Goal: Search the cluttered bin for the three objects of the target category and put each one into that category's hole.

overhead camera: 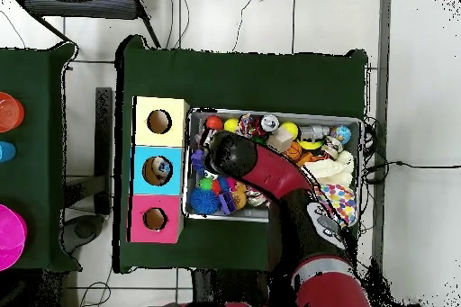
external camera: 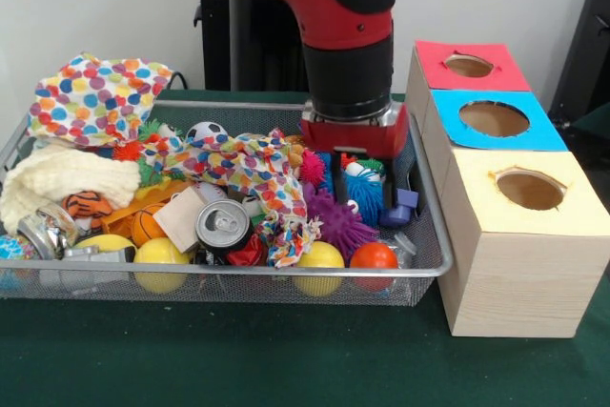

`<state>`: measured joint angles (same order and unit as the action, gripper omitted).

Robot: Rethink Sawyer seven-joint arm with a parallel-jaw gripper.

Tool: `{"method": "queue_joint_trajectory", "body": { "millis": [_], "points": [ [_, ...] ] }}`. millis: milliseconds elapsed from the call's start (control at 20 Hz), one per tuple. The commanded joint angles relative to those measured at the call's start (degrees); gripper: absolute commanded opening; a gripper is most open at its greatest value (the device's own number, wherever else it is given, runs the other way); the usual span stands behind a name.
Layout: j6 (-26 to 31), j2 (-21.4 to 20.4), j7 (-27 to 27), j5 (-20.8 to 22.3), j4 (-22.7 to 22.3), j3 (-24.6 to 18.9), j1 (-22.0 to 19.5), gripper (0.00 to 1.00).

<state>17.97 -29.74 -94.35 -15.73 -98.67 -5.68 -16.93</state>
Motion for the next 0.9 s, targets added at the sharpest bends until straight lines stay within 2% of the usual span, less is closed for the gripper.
{"method": "queue_joint_trajectory", "body": {
  "millis": [50, 600, 900],
  "points": [
    [-6.2, 4.9, -9.5, -0.6, 3.1, -4.9, -1.1, 1.0],
    [-13.8, 6.9, -12.9, -1.2, -0.7, -9.7, -2.4, 1.0],
    [-16.6, 9.1, -13.5, -0.8, -1.3, -11.4, -2.7, 1.0]
  ]
}}
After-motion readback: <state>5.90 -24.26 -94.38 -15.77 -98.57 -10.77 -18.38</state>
